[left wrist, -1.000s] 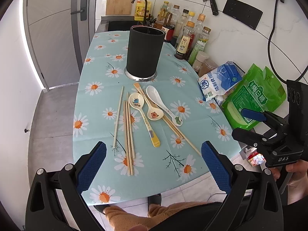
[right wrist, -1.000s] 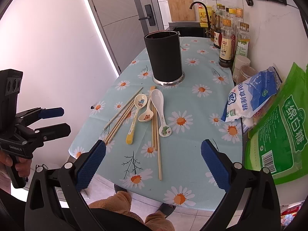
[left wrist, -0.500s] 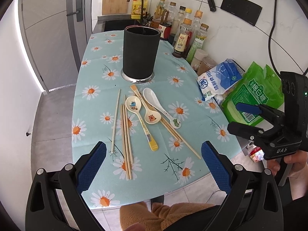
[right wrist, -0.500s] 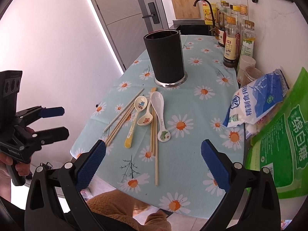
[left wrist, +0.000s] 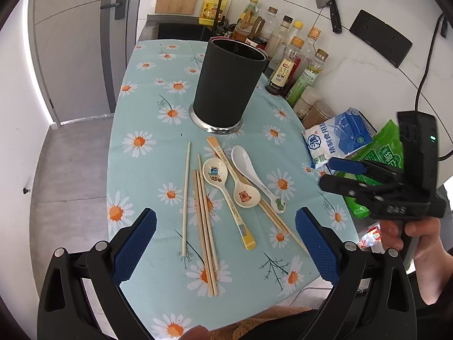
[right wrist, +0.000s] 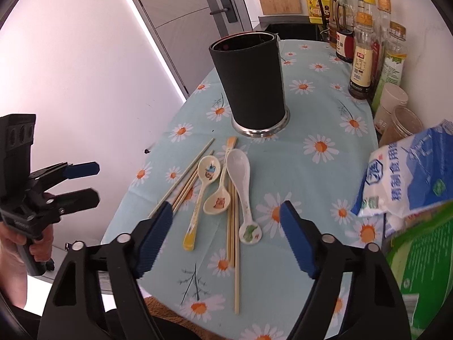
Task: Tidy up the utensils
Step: 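Lower the right gripper onto the white ceramic spoon and close it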
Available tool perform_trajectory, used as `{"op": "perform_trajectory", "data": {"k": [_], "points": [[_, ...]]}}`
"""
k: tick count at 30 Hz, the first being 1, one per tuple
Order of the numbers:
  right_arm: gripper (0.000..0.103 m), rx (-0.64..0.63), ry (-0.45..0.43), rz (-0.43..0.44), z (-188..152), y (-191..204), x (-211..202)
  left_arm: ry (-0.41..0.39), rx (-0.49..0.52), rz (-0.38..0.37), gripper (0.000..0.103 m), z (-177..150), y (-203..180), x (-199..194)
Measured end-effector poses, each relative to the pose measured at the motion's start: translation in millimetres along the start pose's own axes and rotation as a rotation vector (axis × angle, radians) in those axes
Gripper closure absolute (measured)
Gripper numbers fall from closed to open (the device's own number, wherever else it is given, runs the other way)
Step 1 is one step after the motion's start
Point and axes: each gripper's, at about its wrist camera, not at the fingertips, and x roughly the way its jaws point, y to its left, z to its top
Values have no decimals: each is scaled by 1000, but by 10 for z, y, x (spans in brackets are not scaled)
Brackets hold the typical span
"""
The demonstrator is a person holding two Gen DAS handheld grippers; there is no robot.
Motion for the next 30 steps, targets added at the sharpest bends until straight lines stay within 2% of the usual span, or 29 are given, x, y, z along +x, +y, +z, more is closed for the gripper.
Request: {"op": "perform_trajectory", "data": {"k": [4,9,11,15,17,18,23,25,27,30], "points": [[42,5,62,-1,209,-94,372,19,4,-17,8,83,161,155],[61,5,159,-12,384,-239,885,46,-3,-47,8,151,355,427],[63,10,205,-12,431,-299,1084,50,9,-56,8,172,409,522],[74,16,276,0,514,-361,1372,75,18,-83,8,183,524,687],[77,18,299,3,547,-366,1437,81,24,-96,11,181,583,746],[79,21,308,8,554,-367,1451,87,25,-98,16,181,611,774],[88,31,366,43,596,-338,1576,109,0,-125,19,200,790,913],[91,32,376,42,598,-320,1595,120,-9,-146,26,208,835,953],[99,31,381,44,616,-309,1614,134,-19,-160,31,226,873,996],[99,35,387,43,613,-328,1588,146,-28,-170,32,268,894,1031]]}}
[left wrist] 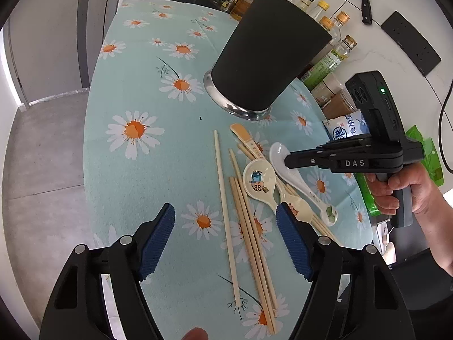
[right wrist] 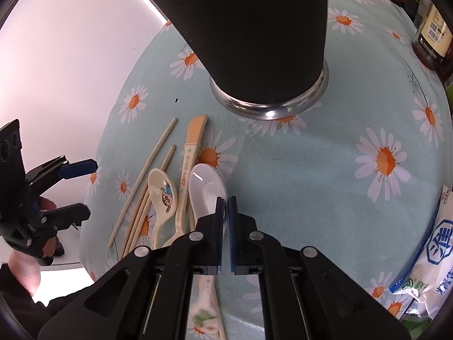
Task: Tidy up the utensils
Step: 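Lower the right gripper onto the white ceramic spoon and close it, then close the left gripper on a single wooden chopstick while the right gripper lifts the white spoon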
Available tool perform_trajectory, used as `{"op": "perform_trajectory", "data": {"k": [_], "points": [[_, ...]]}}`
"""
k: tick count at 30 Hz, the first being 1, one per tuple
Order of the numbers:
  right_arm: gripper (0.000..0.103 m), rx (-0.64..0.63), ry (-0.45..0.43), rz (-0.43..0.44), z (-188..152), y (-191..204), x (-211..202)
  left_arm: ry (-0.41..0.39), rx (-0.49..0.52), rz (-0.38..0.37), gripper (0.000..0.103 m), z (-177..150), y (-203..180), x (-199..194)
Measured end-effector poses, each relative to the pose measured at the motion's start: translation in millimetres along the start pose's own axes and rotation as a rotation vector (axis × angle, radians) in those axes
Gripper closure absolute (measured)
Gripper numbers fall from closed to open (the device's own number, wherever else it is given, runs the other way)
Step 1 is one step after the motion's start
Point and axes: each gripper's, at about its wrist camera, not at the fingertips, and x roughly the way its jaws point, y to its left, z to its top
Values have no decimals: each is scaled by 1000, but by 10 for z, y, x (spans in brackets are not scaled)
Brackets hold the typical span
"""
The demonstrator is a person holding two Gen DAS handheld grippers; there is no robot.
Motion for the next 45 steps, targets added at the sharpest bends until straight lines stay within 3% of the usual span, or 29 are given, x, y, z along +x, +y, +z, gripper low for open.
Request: {"op": "perform_trajectory", "data": {"k": [6,14,19,26,28,38,45], "points": [[99,-3,-48,41,-163,-58,-166,51,-2,0,40,94,-18,115],[99,18,-153,123,-326,-209,-598,143,10,105,51,182,-154,285],[99,20,-207,182,-376,-232,-808,205,19,184,71,199,-232,408],[99,8,-253,239,-451,-203,-927,271,27,298,88,219,-285,545],[99,6,-262,256,-445,-206,-983,280,22,335,99,230,-273,564],[99,-1,-293,297,-466,-200,-1031,266,-64,331,99,257,-192,557],[99,-16,-352,355,-401,-177,-1159,108,-133,292,99,357,-223,125]]}}
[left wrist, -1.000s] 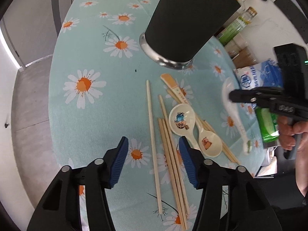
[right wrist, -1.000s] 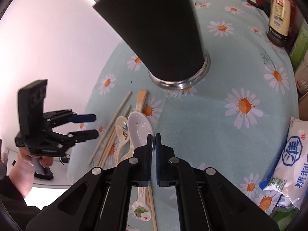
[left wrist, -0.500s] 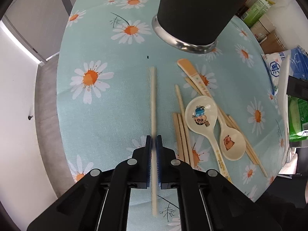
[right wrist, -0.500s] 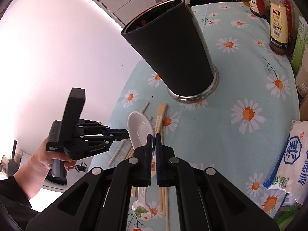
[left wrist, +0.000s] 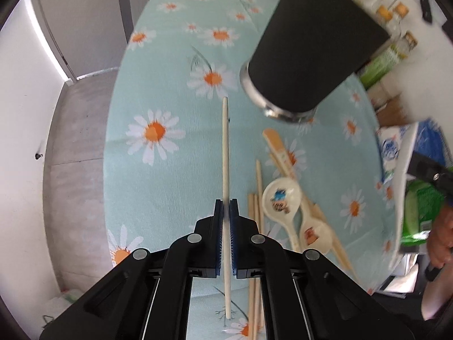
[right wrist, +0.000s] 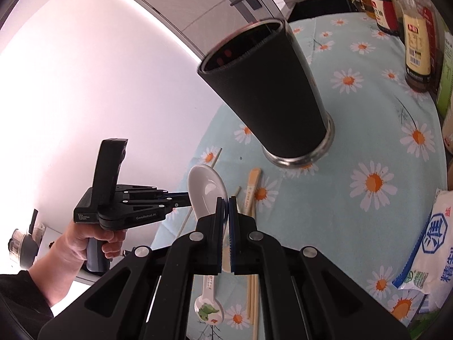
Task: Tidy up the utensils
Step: 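Close the left gripper on a single wooden chopstick while the right gripper lifts the white spoon, then carry the white spoon over the black holder and open the right gripper while the left carries the chopstick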
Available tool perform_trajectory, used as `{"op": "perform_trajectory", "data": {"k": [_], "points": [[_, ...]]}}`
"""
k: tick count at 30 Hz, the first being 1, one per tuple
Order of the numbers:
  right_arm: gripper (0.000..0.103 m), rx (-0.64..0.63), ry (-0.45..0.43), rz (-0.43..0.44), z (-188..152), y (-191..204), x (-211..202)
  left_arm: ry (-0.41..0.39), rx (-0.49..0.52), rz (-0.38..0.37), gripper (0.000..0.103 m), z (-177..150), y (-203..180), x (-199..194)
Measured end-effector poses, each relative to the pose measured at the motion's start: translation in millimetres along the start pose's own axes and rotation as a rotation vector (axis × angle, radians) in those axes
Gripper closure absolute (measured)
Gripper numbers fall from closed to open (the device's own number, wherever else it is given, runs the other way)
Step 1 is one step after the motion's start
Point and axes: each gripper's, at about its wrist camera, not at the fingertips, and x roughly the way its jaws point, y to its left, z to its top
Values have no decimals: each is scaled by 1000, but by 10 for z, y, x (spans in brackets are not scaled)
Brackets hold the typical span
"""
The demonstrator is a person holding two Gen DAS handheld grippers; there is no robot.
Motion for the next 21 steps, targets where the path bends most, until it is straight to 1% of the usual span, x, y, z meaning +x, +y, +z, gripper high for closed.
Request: {"op": "perform_trajectory", "data": {"k": [2,5,7,8,9,10,12,14,16,21], "points": [[99,-9,-28,17,61,53,-31,-57,-16,-29,99,24,-19,-149],[99,-38,-71,17,169,134,-59,-129,-33,-62,99,83,-111,-314],[99,-56,-98,20,237,189,-81,-186,-26,-79,99,146,-182,-434],[99,-62,-115,22,271,221,-97,-202,-24,-87,99,173,-204,-476],[99,-70,-134,22,315,252,-111,-238,-15,-103,99,214,-247,-551],[99,-76,-147,21,351,270,-123,-254,-11,-110,99,266,-262,-584],[99,-87,-170,15,416,306,-165,-331,-1,-141,99,339,-333,-702],[99,-98,-208,9,499,339,-216,-380,19,-152,99,399,-397,-780],[99,-91,-244,11,600,342,-261,-414,30,-166,99,479,-439,-841],[99,-100,-353,-5,853,366,-420,-519,37,-242,99,708,-517,-984]]}}
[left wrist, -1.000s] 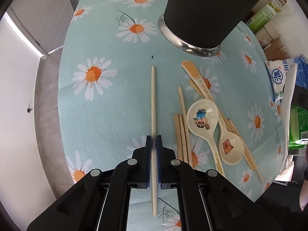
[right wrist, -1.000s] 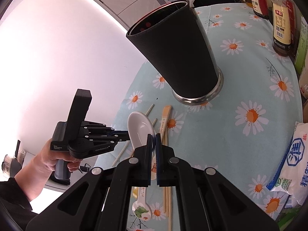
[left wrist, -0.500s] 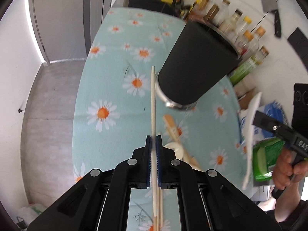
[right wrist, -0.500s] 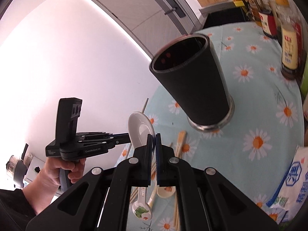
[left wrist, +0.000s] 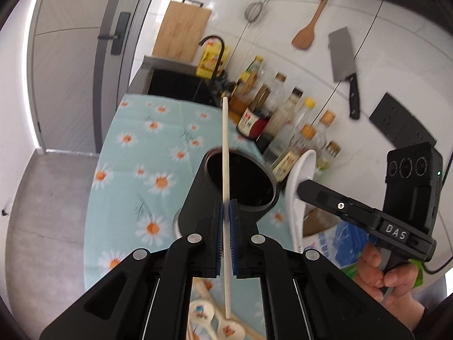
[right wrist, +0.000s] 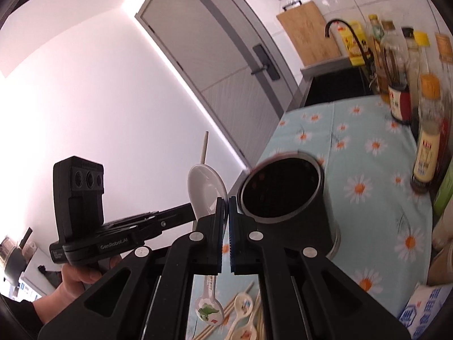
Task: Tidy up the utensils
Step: 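Carry the white spoon over the black holder and open the right gripper while the left carries the chopstick, then lower the chopstick into the black holder and open the left gripper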
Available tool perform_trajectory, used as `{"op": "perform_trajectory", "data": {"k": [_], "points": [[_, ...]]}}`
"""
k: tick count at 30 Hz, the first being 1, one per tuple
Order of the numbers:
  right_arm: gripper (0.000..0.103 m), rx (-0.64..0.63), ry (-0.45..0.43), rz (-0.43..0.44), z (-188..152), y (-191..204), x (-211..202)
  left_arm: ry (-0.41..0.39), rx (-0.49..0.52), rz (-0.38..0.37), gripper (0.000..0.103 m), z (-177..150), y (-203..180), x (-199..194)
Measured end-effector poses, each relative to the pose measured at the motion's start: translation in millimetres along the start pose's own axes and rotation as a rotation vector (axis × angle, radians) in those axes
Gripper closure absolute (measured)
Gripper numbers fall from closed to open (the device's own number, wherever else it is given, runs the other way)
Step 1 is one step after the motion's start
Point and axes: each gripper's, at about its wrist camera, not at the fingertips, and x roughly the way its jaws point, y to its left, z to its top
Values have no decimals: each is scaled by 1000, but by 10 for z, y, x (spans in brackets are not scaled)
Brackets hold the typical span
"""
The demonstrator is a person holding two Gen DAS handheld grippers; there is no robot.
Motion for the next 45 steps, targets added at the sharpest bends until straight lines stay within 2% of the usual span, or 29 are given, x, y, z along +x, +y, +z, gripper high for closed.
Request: {"op": "perform_trajectory", "data": {"k": [7,12,17,22,30,34,38,39,45], "points": [[99,43,-142,-18,378,-127,-70,-140,7,-59,99,322,-92,57],[99,37,-223,-80,631,-234,-53,-251,-9,-93,99,513,-81,61],[99,-34,-297,-197,754,-231,-61,-315,-31,-119,99,617,-45,143],[99,5,-317,-207,759,-343,29,-376,-53,-114,99,651,3,241],[99,5,-288,-242,615,-435,269,-394,-24,-95,99,519,-15,414],[99,14,-261,-251,542,-472,340,-355,20,-81,99,421,-58,504],[91,53,-236,-245,488,-509,361,-323,12,-66,98,322,-26,554],[85,57,-236,-243,480,-505,356,-315,3,-75,98,313,-10,559],[84,66,-244,-243,469,-452,255,-285,9,-54,98,242,-1,535]]}}
